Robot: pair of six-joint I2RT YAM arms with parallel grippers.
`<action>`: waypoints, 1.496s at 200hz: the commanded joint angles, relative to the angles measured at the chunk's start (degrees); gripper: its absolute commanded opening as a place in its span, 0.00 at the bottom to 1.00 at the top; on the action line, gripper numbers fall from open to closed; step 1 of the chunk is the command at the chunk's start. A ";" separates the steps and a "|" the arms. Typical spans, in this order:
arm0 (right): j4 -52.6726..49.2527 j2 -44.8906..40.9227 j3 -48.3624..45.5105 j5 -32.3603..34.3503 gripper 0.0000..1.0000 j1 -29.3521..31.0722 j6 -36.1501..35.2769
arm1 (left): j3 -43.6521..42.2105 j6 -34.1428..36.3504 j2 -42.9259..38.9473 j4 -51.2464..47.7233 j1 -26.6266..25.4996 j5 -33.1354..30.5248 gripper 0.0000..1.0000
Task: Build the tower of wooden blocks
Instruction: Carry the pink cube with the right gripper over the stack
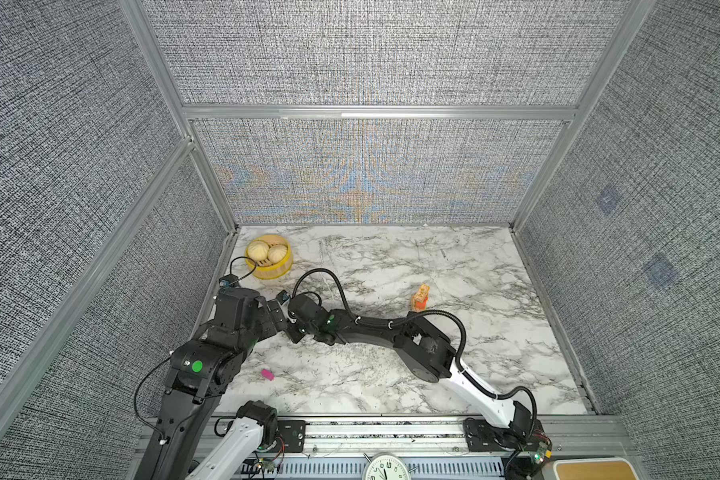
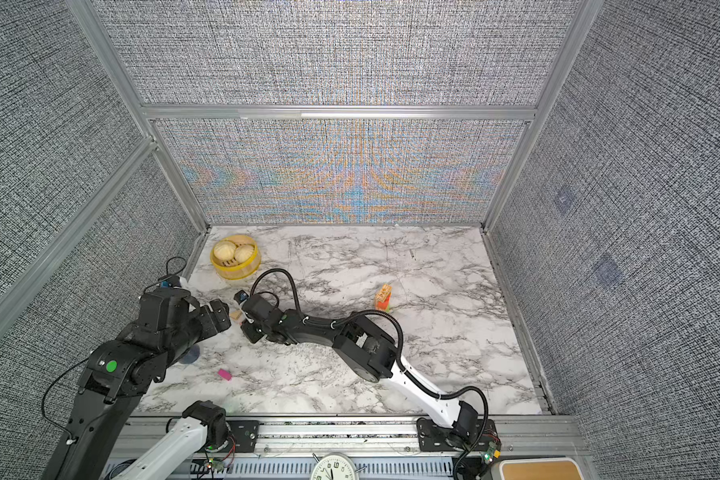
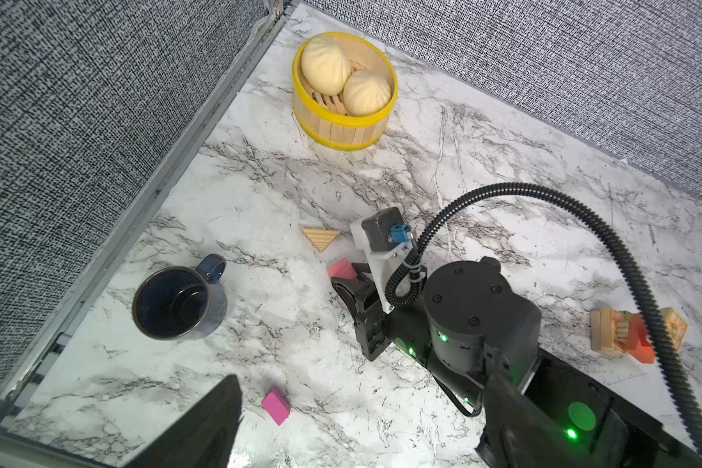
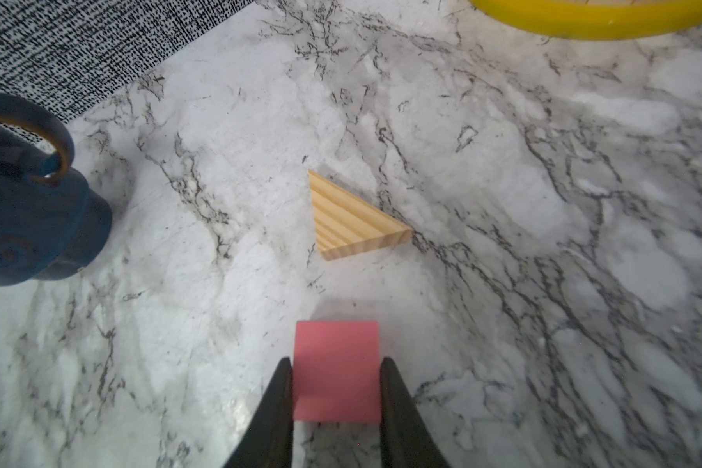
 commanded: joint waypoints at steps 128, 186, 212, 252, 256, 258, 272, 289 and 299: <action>2.64 -24.41 -27.86 2.19 0.20 -7.07 1.13 | -3.62 6.18 12.13 18.42 0.04 13.62 0.88; 3.66 -37.59 -42.19 5.85 0.20 -11.41 2.72 | -1.61 5.87 23.06 26.71 -3.87 15.55 0.87; 2.47 -44.08 -47.54 8.67 0.20 -12.94 2.96 | 1.15 6.18 29.14 29.44 -7.69 14.47 0.87; -0.41 -53.60 -54.53 9.99 0.20 -15.60 3.66 | 4.72 5.87 37.86 34.02 -11.27 14.97 0.87; -0.62 -54.50 -55.17 10.14 0.20 -15.81 3.70 | 5.15 5.82 38.53 34.38 -11.47 15.01 0.87; -0.79 -55.25 -55.49 10.34 0.20 -15.97 3.67 | 5.33 5.85 38.81 34.56 -11.66 15.02 0.87; -1.63 -58.11 -57.43 10.90 0.20 -16.59 3.74 | 6.82 5.80 41.42 35.41 -12.55 15.28 0.87; -3.24 -61.48 -58.28 10.96 0.20 -17.91 3.92 | 8.72 5.86 44.22 36.18 -13.45 15.76 0.87; -4.32 -63.03 -60.41 11.03 0.20 -18.63 3.93 | 9.89 5.97 45.84 36.48 -13.92 16.12 0.87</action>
